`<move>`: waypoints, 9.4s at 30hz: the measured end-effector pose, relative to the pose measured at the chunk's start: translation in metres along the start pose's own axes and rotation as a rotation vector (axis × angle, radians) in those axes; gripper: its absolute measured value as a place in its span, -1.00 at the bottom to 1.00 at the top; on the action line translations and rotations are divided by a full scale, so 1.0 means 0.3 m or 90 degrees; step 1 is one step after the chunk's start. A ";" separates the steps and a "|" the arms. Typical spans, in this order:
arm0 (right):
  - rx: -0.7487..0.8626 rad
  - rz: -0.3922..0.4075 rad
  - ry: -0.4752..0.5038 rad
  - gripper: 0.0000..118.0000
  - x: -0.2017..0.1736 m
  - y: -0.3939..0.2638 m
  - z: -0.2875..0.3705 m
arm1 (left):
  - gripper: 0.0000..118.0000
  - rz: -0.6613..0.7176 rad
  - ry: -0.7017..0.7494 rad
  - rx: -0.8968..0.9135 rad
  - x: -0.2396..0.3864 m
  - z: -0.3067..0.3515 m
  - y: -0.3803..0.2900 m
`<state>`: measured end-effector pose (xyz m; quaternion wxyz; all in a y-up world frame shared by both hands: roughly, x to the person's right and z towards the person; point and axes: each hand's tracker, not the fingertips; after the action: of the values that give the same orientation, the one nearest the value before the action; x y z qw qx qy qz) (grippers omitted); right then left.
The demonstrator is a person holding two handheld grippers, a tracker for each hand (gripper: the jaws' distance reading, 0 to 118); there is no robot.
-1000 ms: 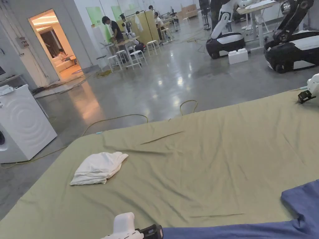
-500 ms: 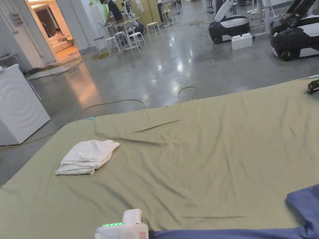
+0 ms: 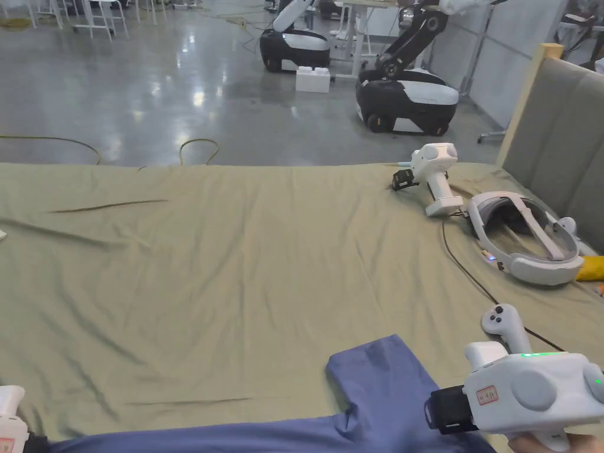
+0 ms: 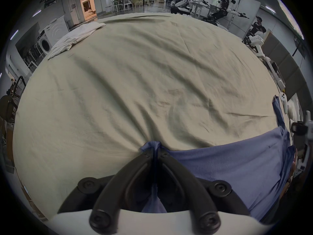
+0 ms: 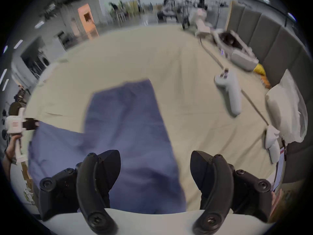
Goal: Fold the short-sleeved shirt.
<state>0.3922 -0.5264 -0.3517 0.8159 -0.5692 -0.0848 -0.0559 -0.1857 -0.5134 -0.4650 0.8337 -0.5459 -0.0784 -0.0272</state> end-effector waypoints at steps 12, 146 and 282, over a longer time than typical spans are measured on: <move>0.083 -0.050 0.063 -0.96 -0.044 -0.104 0.169 | -0.93 0.024 -0.085 0.104 -0.083 0.266 -0.096; 0.454 -0.145 0.164 -1.00 -0.229 -1.219 0.999 | -0.70 0.113 -0.369 0.015 0.359 0.292 -0.633; 0.297 -0.005 0.310 -1.00 -0.430 -0.858 0.719 | 0.48 0.067 0.143 0.345 -0.551 1.005 -0.600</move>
<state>0.2013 -0.4137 -0.0683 0.9201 -0.3371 0.1001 -0.1723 -0.4027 -0.3167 -0.2105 0.9529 -0.3000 0.0384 -0.0220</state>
